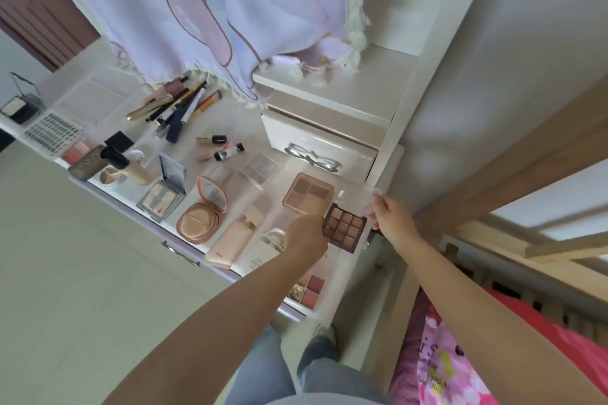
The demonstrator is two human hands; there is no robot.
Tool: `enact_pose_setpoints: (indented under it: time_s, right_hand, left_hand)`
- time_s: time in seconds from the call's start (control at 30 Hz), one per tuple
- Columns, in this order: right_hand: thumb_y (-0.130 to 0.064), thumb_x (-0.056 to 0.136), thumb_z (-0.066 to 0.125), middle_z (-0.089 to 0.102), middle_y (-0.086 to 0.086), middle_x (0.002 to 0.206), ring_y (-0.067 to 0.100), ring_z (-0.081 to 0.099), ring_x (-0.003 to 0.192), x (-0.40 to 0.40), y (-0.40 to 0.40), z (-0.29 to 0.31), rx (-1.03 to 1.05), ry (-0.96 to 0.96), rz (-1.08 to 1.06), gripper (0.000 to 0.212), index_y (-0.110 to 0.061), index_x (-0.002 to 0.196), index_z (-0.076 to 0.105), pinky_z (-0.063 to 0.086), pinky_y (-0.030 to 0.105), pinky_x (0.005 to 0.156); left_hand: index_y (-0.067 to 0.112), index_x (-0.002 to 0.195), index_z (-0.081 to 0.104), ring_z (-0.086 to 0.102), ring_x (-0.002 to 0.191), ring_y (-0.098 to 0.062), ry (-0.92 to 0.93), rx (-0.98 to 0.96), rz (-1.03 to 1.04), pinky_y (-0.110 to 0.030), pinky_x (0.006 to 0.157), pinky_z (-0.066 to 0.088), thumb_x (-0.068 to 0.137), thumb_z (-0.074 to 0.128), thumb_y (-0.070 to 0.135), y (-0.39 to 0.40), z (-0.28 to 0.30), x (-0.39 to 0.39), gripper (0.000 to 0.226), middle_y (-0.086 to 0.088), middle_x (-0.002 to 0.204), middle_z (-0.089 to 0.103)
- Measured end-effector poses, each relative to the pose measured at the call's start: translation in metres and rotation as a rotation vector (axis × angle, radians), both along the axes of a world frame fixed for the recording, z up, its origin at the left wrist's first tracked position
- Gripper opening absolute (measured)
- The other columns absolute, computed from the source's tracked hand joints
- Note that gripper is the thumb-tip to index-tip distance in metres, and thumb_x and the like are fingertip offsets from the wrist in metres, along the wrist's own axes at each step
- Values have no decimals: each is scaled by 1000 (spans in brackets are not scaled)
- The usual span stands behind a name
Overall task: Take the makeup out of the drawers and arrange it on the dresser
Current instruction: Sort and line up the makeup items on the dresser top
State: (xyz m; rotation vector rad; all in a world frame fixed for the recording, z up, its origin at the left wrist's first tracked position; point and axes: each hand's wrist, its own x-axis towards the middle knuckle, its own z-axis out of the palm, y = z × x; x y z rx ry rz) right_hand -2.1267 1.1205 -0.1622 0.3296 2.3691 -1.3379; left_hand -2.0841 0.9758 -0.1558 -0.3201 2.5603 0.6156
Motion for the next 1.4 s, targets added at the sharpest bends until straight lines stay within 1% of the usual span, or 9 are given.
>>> enact_pose_setpoints:
  time_s: [0.17, 0.53, 0.63, 0.77, 0.9, 1.0, 1.1, 1.17, 1.4]
  right_hand:
    - [-24, 99, 30, 65, 24, 95, 22, 53, 74, -5, -1, -13, -10, -16, -12, 46, 10, 95, 59, 47, 41, 87]
    - [-26, 99, 33, 52, 9, 69, 23, 49, 71, -8, -3, -15, 2, -18, -41, 50, 16, 93, 58, 45, 42, 83]
    - [-27, 97, 35, 52, 3, 72, 18, 49, 73, -5, -1, -14, 5, -4, -32, 39, -2, 79, 59, 42, 39, 78]
    - [-17, 92, 50, 57, 11, 92, 15, 47, 84, 12, -2, -9, 274, 332, -81, 24, 1, 105, 58, 38, 29, 78]
    - [-10, 74, 64, 61, 14, 78, 25, 57, 75, 20, -34, -10, 399, 554, 291, 12, 1, 79, 62, 37, 22, 71]
    - [-13, 72, 61, 60, 20, 103, 40, 58, 97, 8, -72, -10, 471, 495, 575, 27, 0, 96, 62, 50, 37, 78]
    - [-20, 85, 55, 18, 19, 148, 35, 16, 138, -8, -107, -8, 680, 178, 696, 53, -8, 133, 34, 30, 41, 107]
    - [-21, 85, 56, 10, 20, 149, 34, 11, 140, -16, -122, -9, 791, 66, 673, 59, -10, 135, 27, 25, 41, 110]
    - [-38, 69, 68, 46, 8, 127, 28, 43, 116, -20, -132, 6, 743, -4, 553, 73, -16, 130, 36, 37, 35, 96]
  left_hand:
    - [3, 114, 54, 56, 109, -32, -4, -106, -73, -35, 85, 47, 89, 54, 12, 4, -10, -4, 26, -16, 113, 61]
    - [5, 115, 53, 60, 101, -30, 35, -173, -178, -33, 78, 50, 91, 49, 16, 1, -16, -7, 27, -15, 109, 62]
    - [7, 120, 51, 58, 105, -28, 32, -160, -182, -33, 82, 49, 91, 50, 21, -3, -13, -5, 31, -12, 113, 61]
    - [10, 126, 48, 53, 114, -27, 98, -126, -202, -33, 91, 45, 94, 47, 23, -28, -2, -5, 35, -8, 122, 57]
    - [11, 128, 47, 53, 111, -25, 135, -101, -161, -31, 91, 43, 93, 44, 22, -69, 10, -12, 36, -8, 120, 56]
    - [9, 125, 50, 52, 115, -26, 123, -121, -155, -32, 94, 40, 94, 44, 21, -96, 19, -20, 34, -9, 124, 54]
    - [8, 125, 50, 49, 117, -27, 129, -109, -189, -33, 94, 40, 94, 43, 22, -119, 26, -26, 35, -10, 126, 52]
    - [9, 127, 49, 48, 119, -25, 129, -97, -244, -31, 94, 40, 95, 41, 24, -132, 27, -30, 36, -7, 129, 50]
    - [14, 134, 42, 48, 121, -20, 74, 43, -422, -26, 99, 37, 94, 45, 25, -162, 34, -49, 42, -3, 136, 45]
